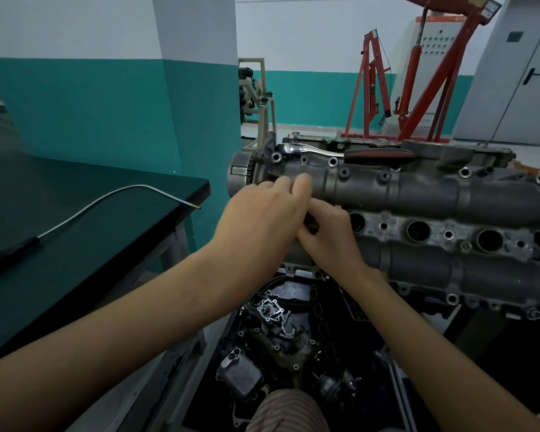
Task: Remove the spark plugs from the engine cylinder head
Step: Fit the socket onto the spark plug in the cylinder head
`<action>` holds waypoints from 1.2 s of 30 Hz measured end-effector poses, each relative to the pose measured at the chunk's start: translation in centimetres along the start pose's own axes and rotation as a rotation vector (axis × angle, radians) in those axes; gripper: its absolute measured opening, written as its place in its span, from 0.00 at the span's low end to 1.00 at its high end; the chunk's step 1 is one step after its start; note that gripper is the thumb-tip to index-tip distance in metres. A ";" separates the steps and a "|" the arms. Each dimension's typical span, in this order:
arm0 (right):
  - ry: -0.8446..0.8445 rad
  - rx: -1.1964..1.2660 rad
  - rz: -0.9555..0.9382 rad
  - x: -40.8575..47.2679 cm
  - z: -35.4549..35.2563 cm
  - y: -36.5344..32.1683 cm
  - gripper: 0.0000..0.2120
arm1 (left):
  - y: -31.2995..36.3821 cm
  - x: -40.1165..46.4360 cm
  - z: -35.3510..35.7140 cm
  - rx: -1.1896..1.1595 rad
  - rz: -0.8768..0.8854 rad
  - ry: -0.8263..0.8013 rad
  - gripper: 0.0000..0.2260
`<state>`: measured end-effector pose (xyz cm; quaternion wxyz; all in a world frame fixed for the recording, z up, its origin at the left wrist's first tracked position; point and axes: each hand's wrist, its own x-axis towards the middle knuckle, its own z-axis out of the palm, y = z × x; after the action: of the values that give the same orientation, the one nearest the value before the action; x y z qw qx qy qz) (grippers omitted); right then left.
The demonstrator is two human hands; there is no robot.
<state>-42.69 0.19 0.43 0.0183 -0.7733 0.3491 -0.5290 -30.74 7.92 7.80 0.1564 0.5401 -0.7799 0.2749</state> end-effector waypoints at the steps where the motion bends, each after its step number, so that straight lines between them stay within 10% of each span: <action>1: -0.020 -0.008 -0.006 0.0 0.1 0.2 0.07 | -0.2 0.2 0.0 0.002 -0.013 -0.018 0.18; 11: 0.036 0.082 0.045 -0.1 0.1 0.5 0.16 | -0.2 0.3 0.0 0.024 0.000 -0.082 0.19; 14: 0.007 0.045 0.056 0.1 -0.1 0.5 0.15 | 0.1 0.5 -0.2 0.108 -0.062 -0.137 0.05; 18: -0.019 0.045 0.086 -0.2 -0.1 0.8 0.06 | 0.1 0.2 -0.2 0.171 -0.074 0.001 0.19; 36: -0.039 0.015 -0.048 -0.4 -0.2 0.2 0.15 | -0.8 0.7 0.0 0.017 -0.033 -0.087 0.17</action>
<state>-43.06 0.28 0.13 0.0182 -0.7914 0.3260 -0.5167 -30.25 7.23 8.39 0.1221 0.5657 -0.7745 0.2553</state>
